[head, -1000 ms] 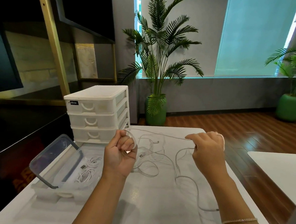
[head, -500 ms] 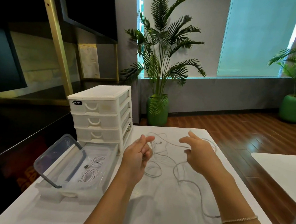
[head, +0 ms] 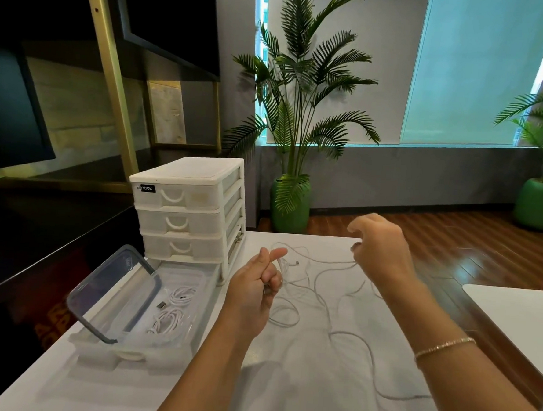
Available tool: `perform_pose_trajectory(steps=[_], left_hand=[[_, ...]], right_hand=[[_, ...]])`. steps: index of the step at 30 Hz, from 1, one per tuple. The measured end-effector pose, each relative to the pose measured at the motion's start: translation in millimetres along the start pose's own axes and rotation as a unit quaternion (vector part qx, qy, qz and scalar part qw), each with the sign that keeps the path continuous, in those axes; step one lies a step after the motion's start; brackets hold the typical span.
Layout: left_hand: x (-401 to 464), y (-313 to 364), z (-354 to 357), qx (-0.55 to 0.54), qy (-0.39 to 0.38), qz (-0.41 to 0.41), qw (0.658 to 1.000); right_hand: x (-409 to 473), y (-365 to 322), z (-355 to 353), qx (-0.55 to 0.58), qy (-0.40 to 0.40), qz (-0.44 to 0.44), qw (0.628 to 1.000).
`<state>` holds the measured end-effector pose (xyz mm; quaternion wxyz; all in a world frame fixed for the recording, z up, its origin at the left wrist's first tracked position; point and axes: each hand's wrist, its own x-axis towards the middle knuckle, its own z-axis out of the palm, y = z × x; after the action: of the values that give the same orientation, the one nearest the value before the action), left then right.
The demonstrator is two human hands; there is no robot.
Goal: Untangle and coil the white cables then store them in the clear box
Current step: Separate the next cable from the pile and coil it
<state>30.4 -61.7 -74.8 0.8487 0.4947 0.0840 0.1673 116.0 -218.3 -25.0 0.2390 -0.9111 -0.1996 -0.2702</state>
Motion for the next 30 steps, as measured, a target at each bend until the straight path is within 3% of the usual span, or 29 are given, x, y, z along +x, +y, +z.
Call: perform_pose_trajectory(steps=[3, 5, 8, 10, 13, 16, 19, 23, 25, 28, 30], left_hand=[[-2.6, -4.1, 5.2, 0.041, -0.007, 0.001, 0.999], [-3.5, -4.2, 6.6, 0.045, -0.014, -0.002, 0.999], [-5.2, -2.8, 6.2, 0.049, -0.037, -0.018, 0.998], [-6.5, -1.1, 5.9, 0.037, -0.051, -0.034, 0.997], [-7.2, 5.7, 2.5, -0.076, -0.064, -0.061, 0.993], [-7.2, 11.7, 1.1, -0.225, -0.078, -0.077, 0.968], [-8.0, 11.5, 3.0, -0.274, -0.078, -0.062, 0.957], [-5.1, 15.4, -0.5, -0.303, -0.058, -0.021, 0.951], [-3.2, 16.7, -2.5, -0.276, -0.033, 0.008, 0.961], [-3.9, 13.5, -0.1, -0.078, 0.005, 0.049, 0.996], [-4.6, 8.9, 2.6, 0.045, 0.007, 0.076, 0.996]], right_hand=[[8.5, -9.6, -1.0, -0.082, -0.012, -0.004, 0.997], [9.9, -19.9, 1.9, -0.073, -0.078, -0.015, 0.994], [2.6, -37.7, 9.5, 0.108, -0.173, -0.055, 0.977], [-4.8, -46.7, 13.7, 0.244, -0.224, -0.058, 0.942], [-14.7, -46.2, 22.8, 0.335, -0.218, -0.028, 0.916], [-25.1, -36.5, 35.3, 0.336, -0.155, 0.0, 0.929], [-36.7, -31.2, 43.2, 0.31, -0.134, 0.006, 0.941], [-48.4, -29.9, 40.3, 0.132, -0.186, -0.048, 0.972], [-50.7, -32.6, 35.9, 0.09, -0.217, -0.08, 0.969], [-50.8, -34.0, 29.8, 0.104, -0.232, -0.091, 0.963], [-50.2, -32.8, 25.5, 0.123, -0.235, -0.088, 0.96]])
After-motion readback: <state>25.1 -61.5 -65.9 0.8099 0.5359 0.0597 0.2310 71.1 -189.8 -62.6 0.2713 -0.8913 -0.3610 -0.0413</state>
